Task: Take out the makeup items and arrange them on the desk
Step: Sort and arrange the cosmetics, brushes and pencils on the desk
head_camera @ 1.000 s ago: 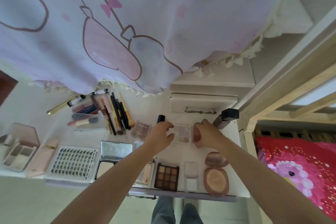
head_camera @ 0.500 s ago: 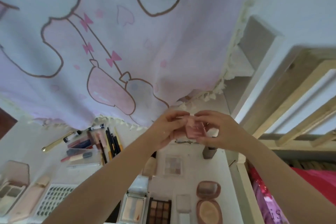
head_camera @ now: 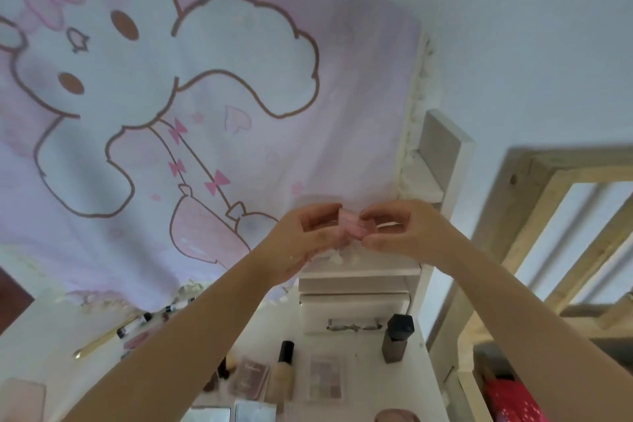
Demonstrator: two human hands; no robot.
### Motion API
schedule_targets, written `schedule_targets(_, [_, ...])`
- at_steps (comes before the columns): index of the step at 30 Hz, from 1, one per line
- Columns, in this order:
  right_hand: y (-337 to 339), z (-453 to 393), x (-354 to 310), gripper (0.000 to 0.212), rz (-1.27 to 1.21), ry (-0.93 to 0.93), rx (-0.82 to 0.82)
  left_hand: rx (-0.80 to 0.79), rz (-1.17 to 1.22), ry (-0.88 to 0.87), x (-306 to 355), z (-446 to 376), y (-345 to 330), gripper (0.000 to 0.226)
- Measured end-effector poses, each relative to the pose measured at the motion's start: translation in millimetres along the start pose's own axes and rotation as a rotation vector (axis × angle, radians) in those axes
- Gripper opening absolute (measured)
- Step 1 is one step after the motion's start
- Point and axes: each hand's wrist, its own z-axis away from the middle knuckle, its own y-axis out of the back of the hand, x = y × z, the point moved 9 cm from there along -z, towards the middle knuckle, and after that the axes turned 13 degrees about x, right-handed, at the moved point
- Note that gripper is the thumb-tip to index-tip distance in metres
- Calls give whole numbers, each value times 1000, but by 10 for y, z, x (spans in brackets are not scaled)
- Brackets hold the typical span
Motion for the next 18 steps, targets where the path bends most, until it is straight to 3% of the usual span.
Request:
schedule_targets(8, [33, -184, -196, 23, -32, 94, 148, 121, 38, -86, 184, -105, 166, 40])
schedule_targets(13, [26, -272, -113, 5, -109, -4, 78, 59, 100, -82, 118, -84, 94, 37])
schedule_targets(18, [-48, -216, 151, 18, -195, -174, 10, -33, 71, 66, -105, -58, 95, 36])
